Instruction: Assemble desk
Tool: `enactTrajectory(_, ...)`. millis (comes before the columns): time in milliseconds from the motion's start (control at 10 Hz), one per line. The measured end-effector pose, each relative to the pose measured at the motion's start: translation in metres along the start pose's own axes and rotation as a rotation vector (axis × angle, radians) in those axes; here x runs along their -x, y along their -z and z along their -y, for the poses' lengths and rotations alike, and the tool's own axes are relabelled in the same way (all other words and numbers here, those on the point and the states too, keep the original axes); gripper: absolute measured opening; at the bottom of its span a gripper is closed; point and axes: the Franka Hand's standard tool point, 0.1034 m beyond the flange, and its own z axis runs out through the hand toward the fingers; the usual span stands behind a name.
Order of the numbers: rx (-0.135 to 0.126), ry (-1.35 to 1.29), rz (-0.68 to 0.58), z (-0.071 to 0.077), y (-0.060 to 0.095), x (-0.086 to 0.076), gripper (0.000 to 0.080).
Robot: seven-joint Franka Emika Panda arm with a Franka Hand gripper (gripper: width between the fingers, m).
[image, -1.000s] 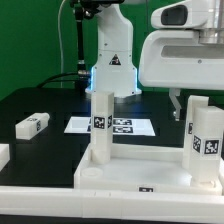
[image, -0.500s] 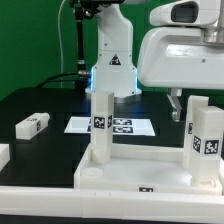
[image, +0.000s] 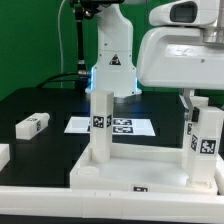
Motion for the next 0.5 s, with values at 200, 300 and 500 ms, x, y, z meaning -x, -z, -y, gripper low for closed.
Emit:
enactTrajectory(200, -0.002, -0.141, 0.001, 0.0004, -0.0002, 0.0001, 0.0289)
enactTrajectory(300, -0.003, -0.188, 0.001, 0.0006, -0.0003, 0.0001, 0.0289)
enactTrajectory(500, -0.004, -0.353, 0.001, 0.0009, -0.0003, 0.0002, 0.0289)
